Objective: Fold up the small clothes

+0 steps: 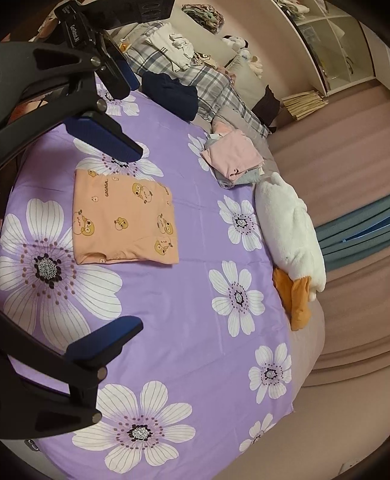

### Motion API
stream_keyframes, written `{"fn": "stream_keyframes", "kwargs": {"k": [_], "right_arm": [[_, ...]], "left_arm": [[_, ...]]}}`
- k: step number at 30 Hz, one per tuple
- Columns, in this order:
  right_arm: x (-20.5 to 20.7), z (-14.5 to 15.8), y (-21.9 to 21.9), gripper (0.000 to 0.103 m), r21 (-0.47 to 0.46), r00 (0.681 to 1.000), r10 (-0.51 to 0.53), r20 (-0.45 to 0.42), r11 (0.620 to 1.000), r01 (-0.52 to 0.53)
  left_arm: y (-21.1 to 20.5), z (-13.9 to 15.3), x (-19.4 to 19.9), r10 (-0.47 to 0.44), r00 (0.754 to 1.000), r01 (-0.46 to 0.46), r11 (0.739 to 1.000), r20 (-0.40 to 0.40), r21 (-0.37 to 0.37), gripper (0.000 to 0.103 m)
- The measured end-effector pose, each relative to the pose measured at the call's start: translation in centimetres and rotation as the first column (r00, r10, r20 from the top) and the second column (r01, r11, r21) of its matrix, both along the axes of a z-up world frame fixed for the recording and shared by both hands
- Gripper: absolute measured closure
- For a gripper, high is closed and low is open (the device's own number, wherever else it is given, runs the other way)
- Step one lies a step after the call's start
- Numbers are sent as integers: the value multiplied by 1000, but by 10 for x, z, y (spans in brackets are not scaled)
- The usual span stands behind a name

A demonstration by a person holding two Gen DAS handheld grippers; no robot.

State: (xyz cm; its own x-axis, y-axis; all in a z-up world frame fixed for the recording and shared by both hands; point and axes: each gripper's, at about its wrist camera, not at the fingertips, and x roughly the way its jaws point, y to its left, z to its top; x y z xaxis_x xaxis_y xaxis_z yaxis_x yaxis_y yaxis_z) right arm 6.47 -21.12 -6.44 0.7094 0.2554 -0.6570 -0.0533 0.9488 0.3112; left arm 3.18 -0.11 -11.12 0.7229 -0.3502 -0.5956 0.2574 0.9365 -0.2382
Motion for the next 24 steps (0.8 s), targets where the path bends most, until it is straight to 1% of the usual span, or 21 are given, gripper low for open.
{"fn": "stream_keyframes", "kwargs": {"k": [5, 13, 18, 22, 24], "right_arm": [[-1, 0, -2, 0, -7, 1000, -19, 0, 1000, 19], [1, -2, -5, 0, -7, 1000, -28, -15, 1000, 28], [2, -2, -1, 0, -9, 1000, -15, -16, 1000, 14], [2, -2, 1, 0, -17, 1000, -9, -14, 1000, 8], [2, -3, 2, 0, -18, 1000, -5, -16, 1000, 4]], "left_arm": [[-2, 3, -9, -14, 1000, 14, 1000, 15, 17, 1], [4, 6, -13, -12, 1000, 12, 1000, 23, 6, 1], [6, 6, -12, 21, 999, -21, 1000, 32, 12, 1], [8, 5, -9, 38, 999, -38, 999, 20, 2, 1], [8, 4, -8, 44, 999, -44, 999, 18, 9, 1]]}}
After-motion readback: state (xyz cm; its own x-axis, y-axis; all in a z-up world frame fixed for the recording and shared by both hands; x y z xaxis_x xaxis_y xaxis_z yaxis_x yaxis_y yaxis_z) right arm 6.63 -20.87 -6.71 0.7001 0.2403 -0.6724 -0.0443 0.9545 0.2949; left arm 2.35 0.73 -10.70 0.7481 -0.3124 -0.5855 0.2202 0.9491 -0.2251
